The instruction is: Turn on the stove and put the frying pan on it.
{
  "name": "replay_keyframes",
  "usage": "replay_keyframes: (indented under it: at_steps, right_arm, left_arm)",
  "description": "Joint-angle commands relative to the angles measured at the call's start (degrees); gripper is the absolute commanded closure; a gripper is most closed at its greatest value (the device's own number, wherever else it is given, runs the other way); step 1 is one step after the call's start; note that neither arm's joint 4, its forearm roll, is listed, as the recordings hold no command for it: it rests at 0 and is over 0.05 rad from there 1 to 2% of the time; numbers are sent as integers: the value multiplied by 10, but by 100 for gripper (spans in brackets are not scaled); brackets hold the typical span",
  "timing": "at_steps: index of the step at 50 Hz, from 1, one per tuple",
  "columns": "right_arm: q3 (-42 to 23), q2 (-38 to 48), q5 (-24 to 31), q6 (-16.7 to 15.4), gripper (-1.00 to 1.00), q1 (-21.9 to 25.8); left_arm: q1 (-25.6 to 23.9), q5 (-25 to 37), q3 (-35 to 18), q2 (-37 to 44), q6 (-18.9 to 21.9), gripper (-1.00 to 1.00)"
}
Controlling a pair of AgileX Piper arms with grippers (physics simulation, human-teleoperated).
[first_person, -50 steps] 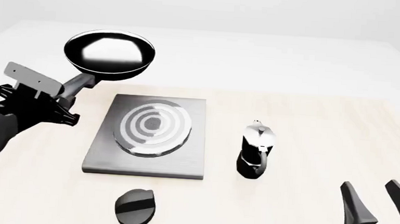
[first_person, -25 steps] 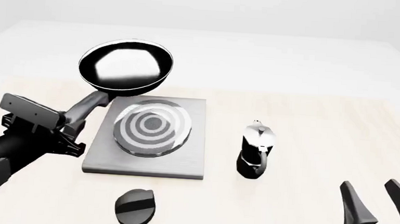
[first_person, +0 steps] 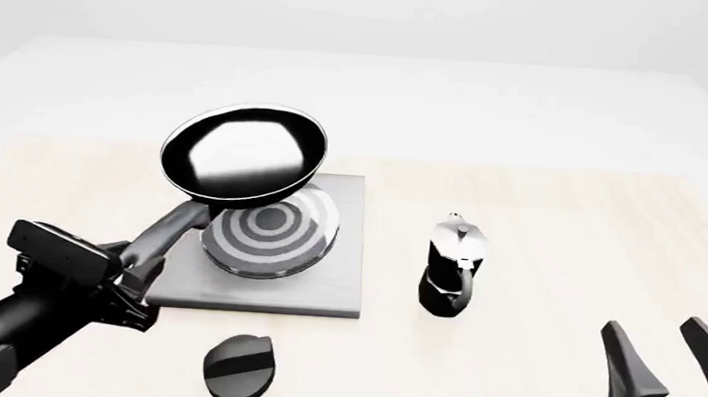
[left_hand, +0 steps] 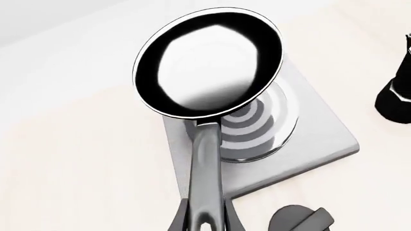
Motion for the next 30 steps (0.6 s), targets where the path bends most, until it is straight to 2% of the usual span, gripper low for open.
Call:
replay_keyframes:
  at_steps: [1,30]
  right_arm:
    - [1,-1,1,0,-100,1]
    - [1,-7,6,2,-100,1]
  left_arm:
    - [-22,-7,13,-30,4,100]
    - [-39,-51,65,-13,-2,100]
